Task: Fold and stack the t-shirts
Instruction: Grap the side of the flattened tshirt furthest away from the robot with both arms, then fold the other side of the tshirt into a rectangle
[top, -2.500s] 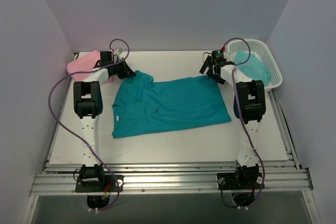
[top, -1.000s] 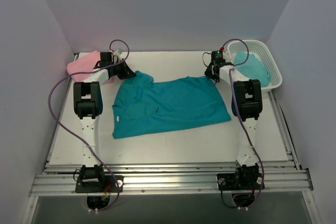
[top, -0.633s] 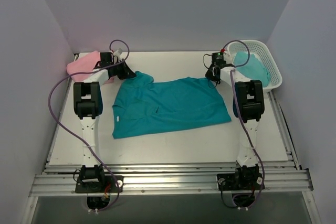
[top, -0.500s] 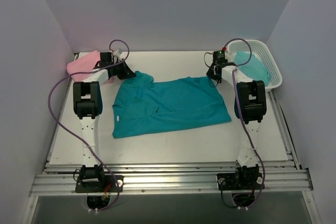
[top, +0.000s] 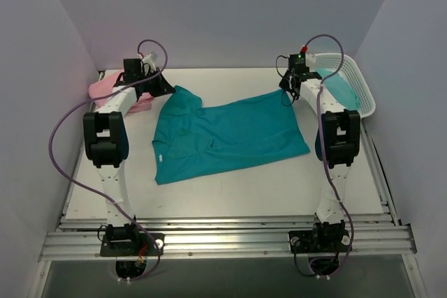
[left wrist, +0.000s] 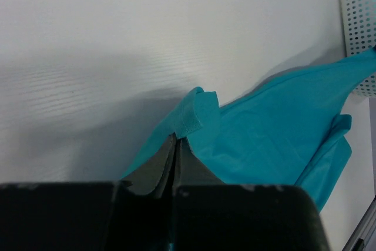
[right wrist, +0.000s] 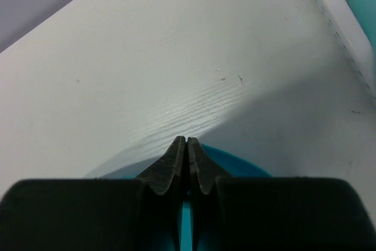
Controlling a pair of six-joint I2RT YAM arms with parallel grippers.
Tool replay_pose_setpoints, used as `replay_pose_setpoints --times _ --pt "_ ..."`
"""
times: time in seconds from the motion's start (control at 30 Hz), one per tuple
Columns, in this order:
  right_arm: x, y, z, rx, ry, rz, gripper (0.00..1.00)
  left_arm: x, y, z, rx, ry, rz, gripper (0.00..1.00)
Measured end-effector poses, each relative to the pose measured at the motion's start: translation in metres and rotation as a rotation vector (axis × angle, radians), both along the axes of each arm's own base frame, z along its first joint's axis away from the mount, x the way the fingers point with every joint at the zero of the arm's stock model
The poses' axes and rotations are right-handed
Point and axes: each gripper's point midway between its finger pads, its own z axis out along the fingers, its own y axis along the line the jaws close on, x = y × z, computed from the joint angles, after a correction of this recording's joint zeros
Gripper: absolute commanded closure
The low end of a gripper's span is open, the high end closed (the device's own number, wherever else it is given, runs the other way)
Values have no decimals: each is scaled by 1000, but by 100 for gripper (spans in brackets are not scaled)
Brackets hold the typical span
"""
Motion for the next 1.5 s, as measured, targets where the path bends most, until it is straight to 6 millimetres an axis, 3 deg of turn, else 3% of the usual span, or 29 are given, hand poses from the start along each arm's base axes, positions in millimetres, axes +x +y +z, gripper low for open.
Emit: replay_pose_setpoints --times 0.2,0.5,0.7,0.97,1.3,1.37,1.4,1.47,1.5 --pt "-8 -1 -2 -3 18 1 100 -20 4 35 30 -56 5 98" --pt "-32 -4 10 -4 23 1 100 -77 5 23 61 5 8 98" --pt "-65 -8 20 -5 29 2 100 -118 -7 18 147 7 6 98" --pt "-110 -13 34 -4 18 1 100 -174 -30 44 266 -95 0 98" --pt "-178 -22 15 -12 48 -9 100 -246 -32 54 500 -165 75 97" --pt "-191 -25 6 -18 67 -20 89 -260 -34 46 547 -155 80 89" --pt "-195 -27 2 -18 72 -28 66 -266 -32 40 575 -138 93 81" --pt "-205 -30 -10 -16 92 -54 34 -279 -24 21 643 -75 130 61" --pt "-211 -32 -17 -19 107 -67 1 -284 -18 12 687 -39 157 42"
